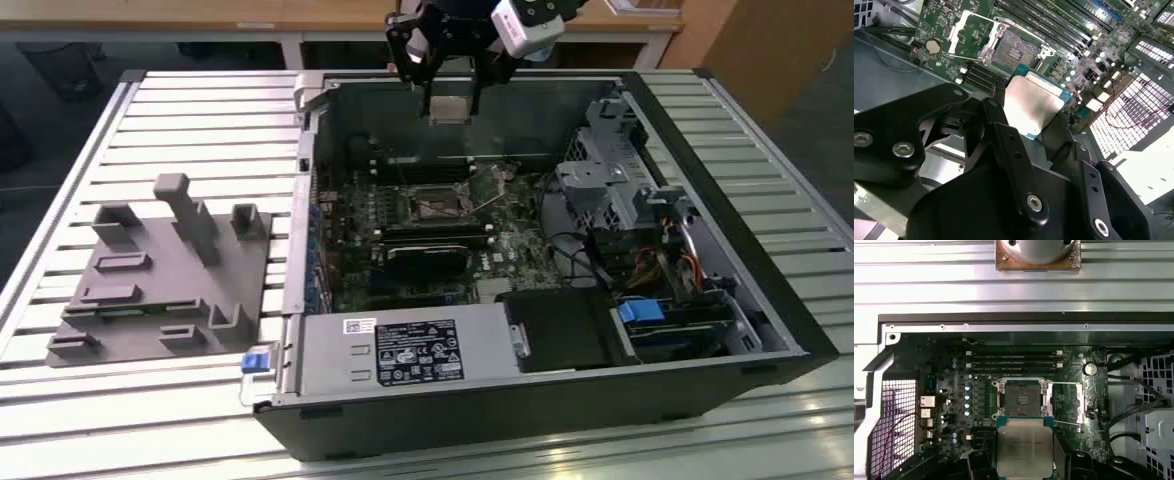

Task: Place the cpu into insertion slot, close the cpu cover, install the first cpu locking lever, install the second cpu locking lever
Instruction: 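Place the cpu into insertion slot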

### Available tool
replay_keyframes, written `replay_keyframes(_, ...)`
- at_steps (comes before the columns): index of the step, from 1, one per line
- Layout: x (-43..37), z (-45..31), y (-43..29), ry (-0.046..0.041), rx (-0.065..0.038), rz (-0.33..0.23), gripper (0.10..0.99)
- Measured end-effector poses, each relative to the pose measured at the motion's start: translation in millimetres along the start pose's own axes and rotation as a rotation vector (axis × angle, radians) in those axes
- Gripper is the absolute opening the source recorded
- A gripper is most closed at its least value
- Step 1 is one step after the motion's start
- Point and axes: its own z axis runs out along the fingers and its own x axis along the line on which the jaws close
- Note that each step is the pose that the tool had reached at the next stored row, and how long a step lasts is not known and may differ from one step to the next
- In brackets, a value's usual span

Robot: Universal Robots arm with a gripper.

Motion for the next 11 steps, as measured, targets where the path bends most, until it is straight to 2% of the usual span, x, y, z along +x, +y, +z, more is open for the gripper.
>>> replay_keyframes(11,0.0,0.0,0.0,0.0000,0.000,0.001,0.541)
